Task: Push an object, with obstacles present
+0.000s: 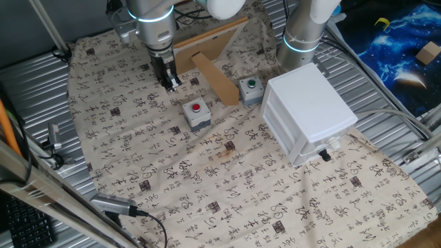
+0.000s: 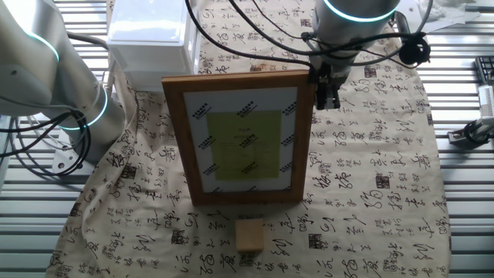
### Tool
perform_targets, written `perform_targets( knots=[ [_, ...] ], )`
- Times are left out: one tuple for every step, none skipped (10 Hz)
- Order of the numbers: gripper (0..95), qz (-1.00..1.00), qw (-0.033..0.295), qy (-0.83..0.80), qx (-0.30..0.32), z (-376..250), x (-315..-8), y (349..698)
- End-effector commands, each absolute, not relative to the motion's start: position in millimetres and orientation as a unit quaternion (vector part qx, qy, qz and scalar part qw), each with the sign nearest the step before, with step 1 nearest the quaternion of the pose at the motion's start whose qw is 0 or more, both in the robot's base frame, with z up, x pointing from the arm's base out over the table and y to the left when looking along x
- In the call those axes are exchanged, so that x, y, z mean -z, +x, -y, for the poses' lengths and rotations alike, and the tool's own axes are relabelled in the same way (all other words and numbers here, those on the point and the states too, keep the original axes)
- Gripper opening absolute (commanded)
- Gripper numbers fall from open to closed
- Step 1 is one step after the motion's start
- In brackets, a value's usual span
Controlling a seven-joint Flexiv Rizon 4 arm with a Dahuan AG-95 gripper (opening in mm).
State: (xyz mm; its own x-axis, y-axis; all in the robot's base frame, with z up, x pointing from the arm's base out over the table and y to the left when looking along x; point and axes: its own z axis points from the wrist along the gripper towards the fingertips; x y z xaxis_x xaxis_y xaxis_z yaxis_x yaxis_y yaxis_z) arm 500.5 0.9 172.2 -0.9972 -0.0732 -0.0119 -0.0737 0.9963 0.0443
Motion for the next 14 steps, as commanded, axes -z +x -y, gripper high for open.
perform_targets(
  knots=[
    [0.0, -0.999, 0.005, -0.035, -0.022, -1.3, -172.3, 500.7],
    [0.0, -0.999, 0.005, -0.035, -0.021, -1.3, -172.3, 500.7],
    [0.0, -0.999, 0.005, -0.036, -0.021, -1.3, -172.4, 500.8],
    [0.0, -0.999, 0.005, -0.037, -0.021, -1.6, -172.6, 501.1],
    [0.0, -0.999, 0.005, -0.037, -0.021, -3.0, -173.3, 503.6],
    [0.0, -0.999, 0.005, -0.040, -0.022, -1.1, -169.8, 511.6],
    [0.0, -0.999, 0.005, -0.043, -0.022, 4.8, -166.6, 517.5],
    [0.0, -0.999, 0.005, -0.047, -0.023, 17.2, -161.6, 520.8],
    [0.0, -0.998, 0.004, -0.051, -0.024, 25.3, -158.9, 520.8],
    [0.0, -0.998, 0.005, -0.055, -0.025, 36.1, -154.4, 520.8],
    [0.0, -0.998, 0.006, -0.060, -0.025, 46.4, -149.4, 520.9],
    [0.0, -0.997, 0.007, -0.071, -0.028, 64.9, -142.2, 522.1],
    [0.0, -0.997, 0.006, -0.077, -0.028, 75.9, -140.5, 522.9],
    [0.0, -0.996, 0.006, -0.084, -0.027, 85.4, -139.3, 523.8]
  ],
)
